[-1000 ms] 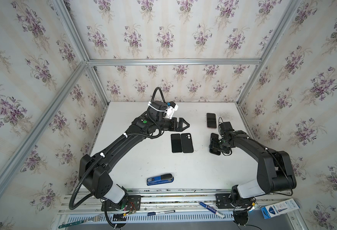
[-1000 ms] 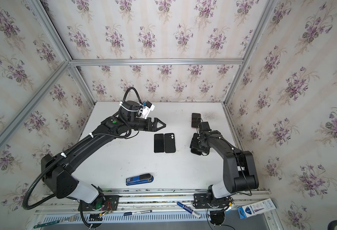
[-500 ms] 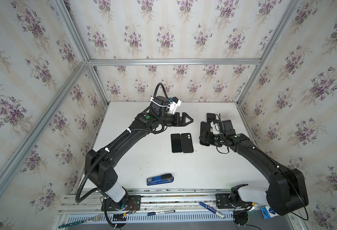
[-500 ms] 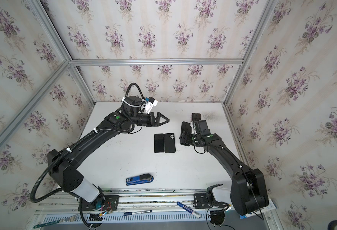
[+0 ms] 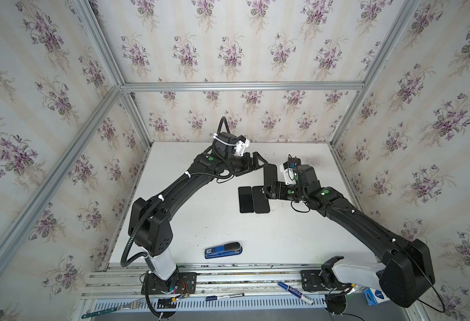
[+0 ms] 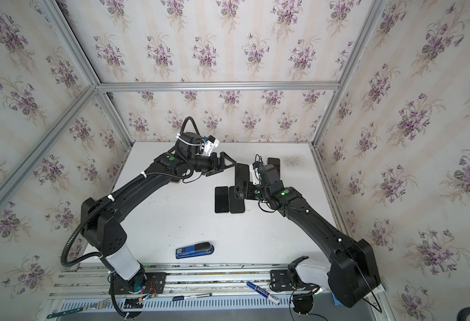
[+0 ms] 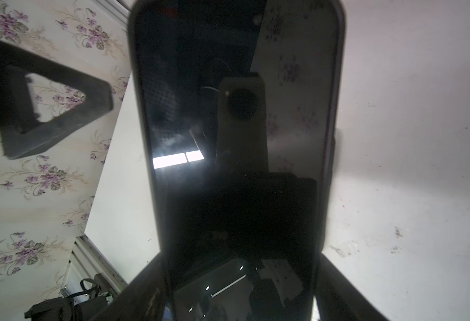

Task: Take the phone out of the phone case
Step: Pass the phone.

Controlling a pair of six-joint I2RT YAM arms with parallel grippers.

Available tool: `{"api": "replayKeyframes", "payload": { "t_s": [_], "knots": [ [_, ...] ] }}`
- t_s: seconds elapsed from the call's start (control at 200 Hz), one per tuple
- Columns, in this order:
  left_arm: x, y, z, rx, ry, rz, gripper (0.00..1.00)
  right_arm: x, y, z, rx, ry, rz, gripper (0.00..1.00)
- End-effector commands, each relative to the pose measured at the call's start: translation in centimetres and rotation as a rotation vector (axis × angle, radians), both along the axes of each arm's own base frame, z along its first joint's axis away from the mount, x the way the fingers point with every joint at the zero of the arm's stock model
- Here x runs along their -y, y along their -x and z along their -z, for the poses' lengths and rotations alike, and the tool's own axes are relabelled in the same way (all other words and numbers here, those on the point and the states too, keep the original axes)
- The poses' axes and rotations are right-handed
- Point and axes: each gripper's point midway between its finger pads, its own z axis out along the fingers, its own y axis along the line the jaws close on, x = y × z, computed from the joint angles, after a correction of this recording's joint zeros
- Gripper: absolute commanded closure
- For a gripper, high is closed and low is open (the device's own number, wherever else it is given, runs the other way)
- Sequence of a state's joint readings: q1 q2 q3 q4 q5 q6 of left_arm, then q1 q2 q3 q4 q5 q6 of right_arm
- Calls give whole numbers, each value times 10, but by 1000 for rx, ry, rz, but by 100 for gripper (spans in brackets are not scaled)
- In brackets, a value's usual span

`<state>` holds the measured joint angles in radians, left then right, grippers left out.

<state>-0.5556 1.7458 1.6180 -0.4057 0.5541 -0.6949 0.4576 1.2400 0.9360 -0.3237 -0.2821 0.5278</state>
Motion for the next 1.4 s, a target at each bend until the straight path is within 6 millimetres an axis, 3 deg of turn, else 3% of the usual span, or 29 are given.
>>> {"api": "replayKeyframes", "payload": {
  "t_s": [0.0,0.195,0.43,0.565,0.65,0.72,1.059,1.274,1.324,1.394],
  "knots": [
    [-5,-7,5,-11,-27,-41,8,-16,-8,-28,87,-59,-22,99],
    [-6,-7,12,-26,-41,-45,17,-26,-7,-29,87,-76,-39,100],
    [-3,-6,20,-57,-41,-28,44,-29,-7,-31,91,-76,-49,100],
    [0,-4,23,-70,-34,-12,44,-31,-8,-29,85,-79,-54,100],
    [1,-4,24,-76,-31,-5,56,-33,-8,-29,86,-83,-58,100],
    [2,-3,26,-85,-30,1,59,-34,-9,-31,88,-87,-59,100],
    [5,-2,24,-89,-15,19,88,-40,-7,-29,84,-88,-90,100],
    [-7,-9,13,-78,3,-8,99,-39,-8,-34,103,-88,-89,100],
    [-13,-13,3,-56,12,-19,100,-39,-8,-38,113,-97,-89,92],
    [-22,-20,-15,-12,29,-40,100,-39,-9,-45,126,-111,-74,63]
  ]
}}
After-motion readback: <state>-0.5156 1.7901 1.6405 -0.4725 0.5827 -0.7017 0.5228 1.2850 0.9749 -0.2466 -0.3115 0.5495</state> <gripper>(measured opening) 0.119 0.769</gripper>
